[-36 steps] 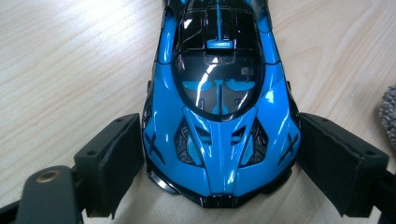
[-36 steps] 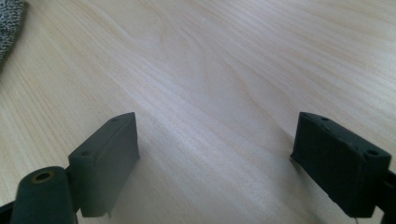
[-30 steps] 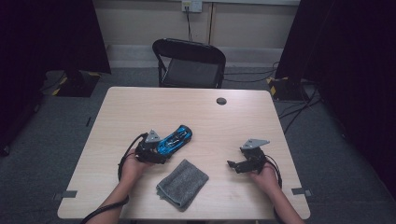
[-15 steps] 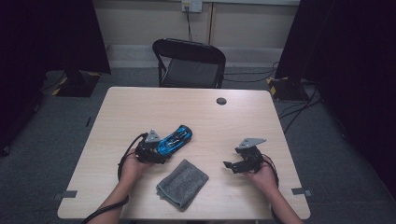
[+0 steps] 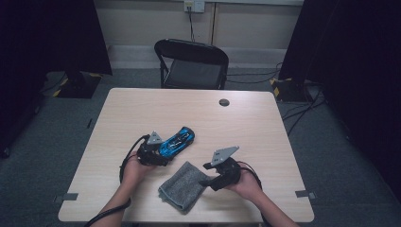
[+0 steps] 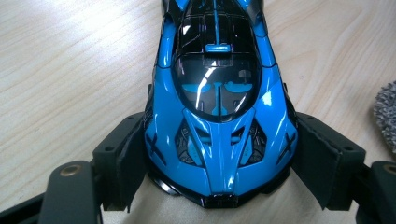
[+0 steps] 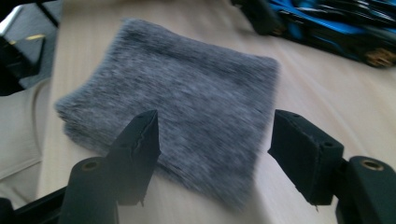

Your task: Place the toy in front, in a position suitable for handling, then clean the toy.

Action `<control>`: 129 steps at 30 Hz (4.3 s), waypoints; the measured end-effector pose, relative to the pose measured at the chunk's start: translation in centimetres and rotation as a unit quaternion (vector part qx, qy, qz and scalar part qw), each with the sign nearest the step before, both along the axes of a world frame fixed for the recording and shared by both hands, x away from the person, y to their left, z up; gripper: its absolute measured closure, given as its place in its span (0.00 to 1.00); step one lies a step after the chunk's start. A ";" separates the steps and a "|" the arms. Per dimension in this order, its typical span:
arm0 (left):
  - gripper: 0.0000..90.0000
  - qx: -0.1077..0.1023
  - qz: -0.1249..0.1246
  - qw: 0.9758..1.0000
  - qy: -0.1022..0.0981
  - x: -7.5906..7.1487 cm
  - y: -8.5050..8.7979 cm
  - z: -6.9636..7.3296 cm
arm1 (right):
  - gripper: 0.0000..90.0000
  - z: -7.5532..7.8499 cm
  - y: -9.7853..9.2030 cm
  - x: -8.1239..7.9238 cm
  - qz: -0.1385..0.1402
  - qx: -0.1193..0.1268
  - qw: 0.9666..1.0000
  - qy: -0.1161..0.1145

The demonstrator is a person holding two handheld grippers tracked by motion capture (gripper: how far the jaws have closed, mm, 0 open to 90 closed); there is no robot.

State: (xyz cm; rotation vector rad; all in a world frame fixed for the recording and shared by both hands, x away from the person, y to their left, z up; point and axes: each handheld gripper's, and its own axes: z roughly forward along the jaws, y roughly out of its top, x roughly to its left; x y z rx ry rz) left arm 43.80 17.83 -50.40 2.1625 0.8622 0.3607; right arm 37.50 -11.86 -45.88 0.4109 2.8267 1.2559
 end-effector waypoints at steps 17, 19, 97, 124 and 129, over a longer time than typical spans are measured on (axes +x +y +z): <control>0.27 0.004 0.000 1.000 -0.004 0.0 0.0 0.0 | 0.36 -1.4 4.8 -0.6 0.049 0.001 0.999 0.007; 0.27 0.004 0.000 1.000 -0.004 0.0 0.0 0.0 | 0.36 -1.6 5.1 -0.7 0.056 -0.001 0.998 0.006; 0.27 0.003 0.003 1.000 -0.001 0.0 0.0 0.0 | 0.67 -3.1 -3.3 6.4 -0.196 -0.053 0.979 -0.031; 0.27 0.001 0.003 1.000 0.000 0.0 0.0 0.0 | 0.86 2.1 -0.2 8.7 -0.212 0.002 0.977 0.017; 0.27 0.001 0.003 1.000 0.001 0.0 0.0 0.0 | 0.86 2.7 1.6 9.3 -0.206 -0.001 0.978 0.012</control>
